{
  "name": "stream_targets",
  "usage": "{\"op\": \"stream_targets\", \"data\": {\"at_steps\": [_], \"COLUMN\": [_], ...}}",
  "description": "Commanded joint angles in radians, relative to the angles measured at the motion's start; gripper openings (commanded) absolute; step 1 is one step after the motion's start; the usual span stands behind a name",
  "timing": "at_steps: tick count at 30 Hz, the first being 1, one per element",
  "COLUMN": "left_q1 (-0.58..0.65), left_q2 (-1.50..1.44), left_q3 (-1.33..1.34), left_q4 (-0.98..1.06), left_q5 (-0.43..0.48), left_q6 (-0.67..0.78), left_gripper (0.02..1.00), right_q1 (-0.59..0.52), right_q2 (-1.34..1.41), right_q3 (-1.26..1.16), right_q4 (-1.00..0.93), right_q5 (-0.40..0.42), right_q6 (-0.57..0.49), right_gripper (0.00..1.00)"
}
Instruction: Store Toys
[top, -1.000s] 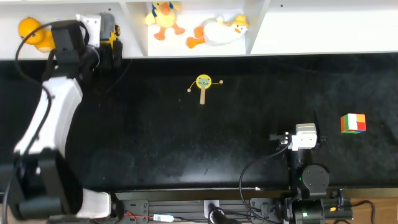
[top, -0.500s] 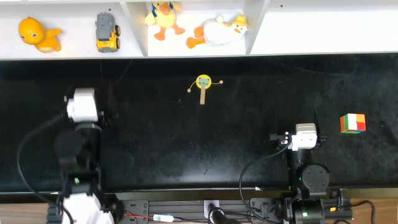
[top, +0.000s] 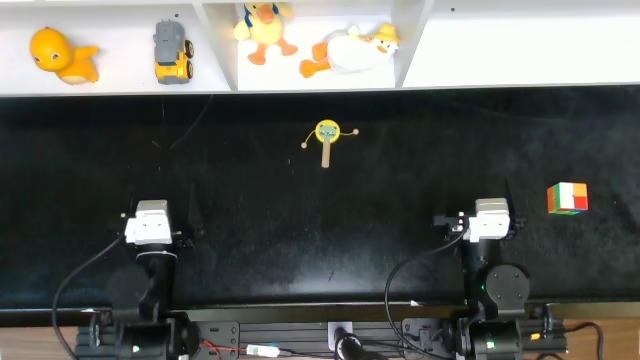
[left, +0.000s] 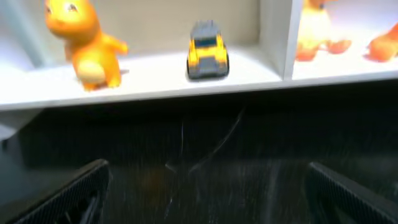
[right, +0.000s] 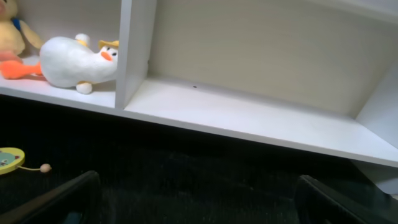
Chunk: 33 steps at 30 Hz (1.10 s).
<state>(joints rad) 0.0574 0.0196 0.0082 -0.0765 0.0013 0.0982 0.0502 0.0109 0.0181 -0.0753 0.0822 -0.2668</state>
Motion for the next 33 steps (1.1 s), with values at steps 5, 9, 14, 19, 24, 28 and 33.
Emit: {"op": "stream_targets", "data": {"at_steps": [5,9,14,19,24,28,33], "left_q1": [-0.009,-0.009,-0.009,-0.009,-0.009,-0.009,-0.009], "left_q2": [-0.017,-0.017,-0.017,-0.017,-0.017,-0.017,-0.017], "left_q3": [0.0,0.0,0.0,0.0,0.0,0.0,0.0], "left_q4": [-0.005,-0.005,-0.005,-0.005,-0.005,-0.005,-0.005], "left_q5": [0.023,0.023,0.023,0.023,0.023,0.023,0.023], "left_q6": [-0.028,-0.028,-0.028,-0.028,-0.028,-0.028,-0.028], "left_gripper": [0.998,0.998,0.998,0.998,0.998,0.998,0.998], "right_q1": [0.002,0.002,0.002,0.002,0.012,0.052,0.158], "right_q2": [-0.006,-0.006,-0.006,-0.006,0.013,0.149,0.465], "right_q3": [-0.014,-0.014,-0.014,-0.014,0.013,0.136,0.372], "right_q4": [0.005,0.005,0.005,0.004,0.007,-0.043,-0.226], "right_q5": [-0.004,-0.004,-0.004,-0.004,0.023,0.013,0.015], "right_q6": [-0.003,-0.003,-0.003,-0.003,-0.016,0.039,0.168], "right_gripper": [0.996,0.996,0.996,0.996,0.996,0.996,0.996]}}
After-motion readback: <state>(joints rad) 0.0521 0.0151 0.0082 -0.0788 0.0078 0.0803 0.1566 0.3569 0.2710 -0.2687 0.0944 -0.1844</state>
